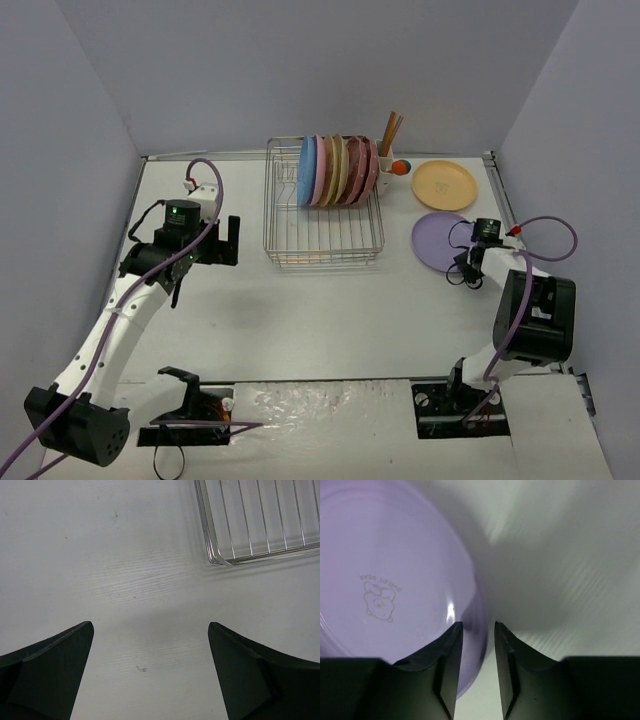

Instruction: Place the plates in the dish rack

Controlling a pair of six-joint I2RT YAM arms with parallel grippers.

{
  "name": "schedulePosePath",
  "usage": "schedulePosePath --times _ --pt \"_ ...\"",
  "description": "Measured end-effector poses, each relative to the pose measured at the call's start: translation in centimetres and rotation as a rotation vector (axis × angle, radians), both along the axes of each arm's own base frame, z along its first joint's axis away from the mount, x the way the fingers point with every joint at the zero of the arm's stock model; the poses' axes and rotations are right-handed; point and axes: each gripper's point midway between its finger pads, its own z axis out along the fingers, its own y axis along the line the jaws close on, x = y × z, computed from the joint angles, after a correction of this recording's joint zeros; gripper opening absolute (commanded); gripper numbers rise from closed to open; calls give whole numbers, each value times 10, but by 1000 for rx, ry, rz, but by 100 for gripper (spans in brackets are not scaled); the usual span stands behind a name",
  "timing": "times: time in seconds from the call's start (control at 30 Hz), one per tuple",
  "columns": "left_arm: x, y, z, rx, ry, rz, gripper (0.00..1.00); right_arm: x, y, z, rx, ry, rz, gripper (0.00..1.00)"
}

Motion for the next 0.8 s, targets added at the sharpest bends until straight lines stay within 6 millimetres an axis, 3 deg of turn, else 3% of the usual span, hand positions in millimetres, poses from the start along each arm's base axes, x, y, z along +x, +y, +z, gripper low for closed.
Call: schedulePosePath --times 0.1,0.33,0.43,0.6,0.8 --pt "-1 0 -1 1 5 -1 97 1 -3 1 6 -28 -25 1" --pt "-4 -4 0 0 7 -18 97 -9 0 17 17 -85 -42 0" --pt "-7 -12 1 2 3 -52 97 -16 2 39 2 -116 -30 0" --pt "-11 -44 18 12 -53 -191 97 -24 4 78 -28 -180 7 0" --pt "-18 -98 50 39 -202 -428 97 -3 23 149 -78 -310 157 0"
